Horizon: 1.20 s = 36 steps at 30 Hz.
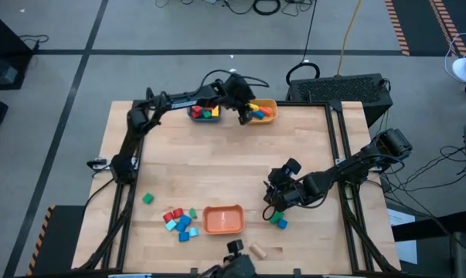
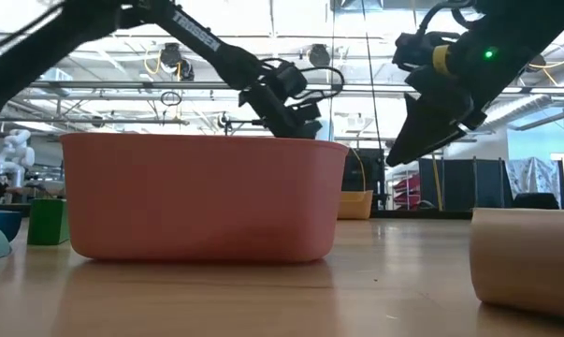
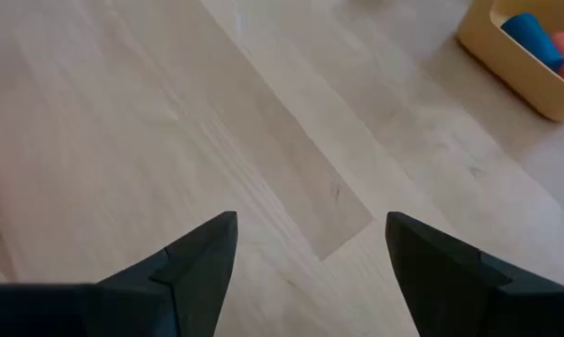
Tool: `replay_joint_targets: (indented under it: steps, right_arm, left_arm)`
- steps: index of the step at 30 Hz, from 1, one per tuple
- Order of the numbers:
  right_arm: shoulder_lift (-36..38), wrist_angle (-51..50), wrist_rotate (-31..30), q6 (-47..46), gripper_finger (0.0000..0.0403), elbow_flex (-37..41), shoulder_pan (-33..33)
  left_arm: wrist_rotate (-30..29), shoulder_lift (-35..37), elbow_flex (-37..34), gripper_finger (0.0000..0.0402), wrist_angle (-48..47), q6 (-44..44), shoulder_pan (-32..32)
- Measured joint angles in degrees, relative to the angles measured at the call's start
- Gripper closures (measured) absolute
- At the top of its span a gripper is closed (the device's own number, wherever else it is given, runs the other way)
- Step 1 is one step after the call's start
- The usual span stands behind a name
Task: Sort blocks by size
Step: Put the yellow cylindrical block into the yellow bin
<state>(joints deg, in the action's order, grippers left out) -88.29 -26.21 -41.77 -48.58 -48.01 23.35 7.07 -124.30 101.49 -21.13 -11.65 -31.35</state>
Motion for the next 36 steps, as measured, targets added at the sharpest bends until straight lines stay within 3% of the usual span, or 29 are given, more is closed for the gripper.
replay_joint_targets:
  steps: [7, 36]
  right_arm:
    - [0.0, -1.3, 0.1, 0.1, 0.0144, 0.0, 0.0]
    - [0.0, -1.5, 1.4, -1.3, 0.0144, 0.0, 0.0]
  left_arm:
    - [-1.4, -4.0, 7.2, 0.0269, -8.4, 0.8, -0.3]
    - [0.5, -4.0, 7.2, 0.0254, -10.0, 0.7, -0.1]
